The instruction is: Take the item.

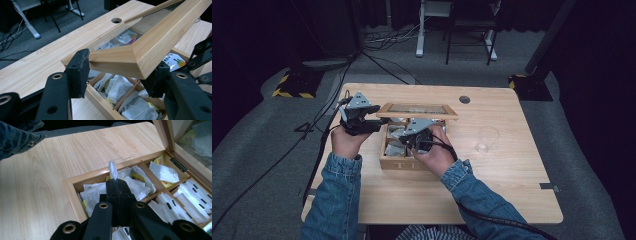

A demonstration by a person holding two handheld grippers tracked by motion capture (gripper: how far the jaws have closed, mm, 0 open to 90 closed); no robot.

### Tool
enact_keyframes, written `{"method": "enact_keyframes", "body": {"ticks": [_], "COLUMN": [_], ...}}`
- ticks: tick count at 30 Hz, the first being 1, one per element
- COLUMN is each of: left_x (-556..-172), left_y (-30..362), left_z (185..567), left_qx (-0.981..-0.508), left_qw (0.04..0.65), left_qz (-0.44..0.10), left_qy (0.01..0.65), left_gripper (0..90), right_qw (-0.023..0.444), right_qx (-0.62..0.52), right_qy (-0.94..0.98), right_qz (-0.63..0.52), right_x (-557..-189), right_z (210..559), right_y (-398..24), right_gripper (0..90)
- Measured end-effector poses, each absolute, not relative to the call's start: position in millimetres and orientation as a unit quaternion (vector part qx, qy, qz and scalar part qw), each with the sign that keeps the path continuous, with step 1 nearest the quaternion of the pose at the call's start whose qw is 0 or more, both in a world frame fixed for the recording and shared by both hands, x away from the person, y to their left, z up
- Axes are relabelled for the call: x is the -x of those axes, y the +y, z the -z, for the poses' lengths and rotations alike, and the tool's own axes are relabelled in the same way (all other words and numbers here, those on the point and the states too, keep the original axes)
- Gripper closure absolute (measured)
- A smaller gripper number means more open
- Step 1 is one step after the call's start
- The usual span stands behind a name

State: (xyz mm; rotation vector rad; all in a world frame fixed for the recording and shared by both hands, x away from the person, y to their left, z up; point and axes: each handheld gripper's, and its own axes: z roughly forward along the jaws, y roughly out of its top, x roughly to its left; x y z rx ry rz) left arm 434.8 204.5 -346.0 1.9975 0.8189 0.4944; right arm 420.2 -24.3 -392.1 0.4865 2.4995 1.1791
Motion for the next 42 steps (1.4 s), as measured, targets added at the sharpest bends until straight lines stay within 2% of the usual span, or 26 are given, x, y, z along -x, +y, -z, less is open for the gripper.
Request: {"method": "enact_keyframes", "body": {"ticks": [13, 42], "left_x": [-434.9, -435.1], "left_y": [204.6, 204.8], "left_z": [346.0, 345.8], "left_qx": [-0.807, -0.807], "left_qw": [0.447, 0.447], "left_qz": [-0.199, -0.200], "left_qy": [0.331, 0.331], "left_gripper": [45.2, 45.1], "right_qw": [0.158, 0.186], "right_qx": [-0.185, -0.243], "right_qy": [0.869, 0.846], "right_qz": [-0.431, -0.437], "right_x": [-411.3, -403.9], "right_z": [377.4, 361.1], "right_y": [-48.4, -123.5], "right_gripper": [90.0, 90.0]}}
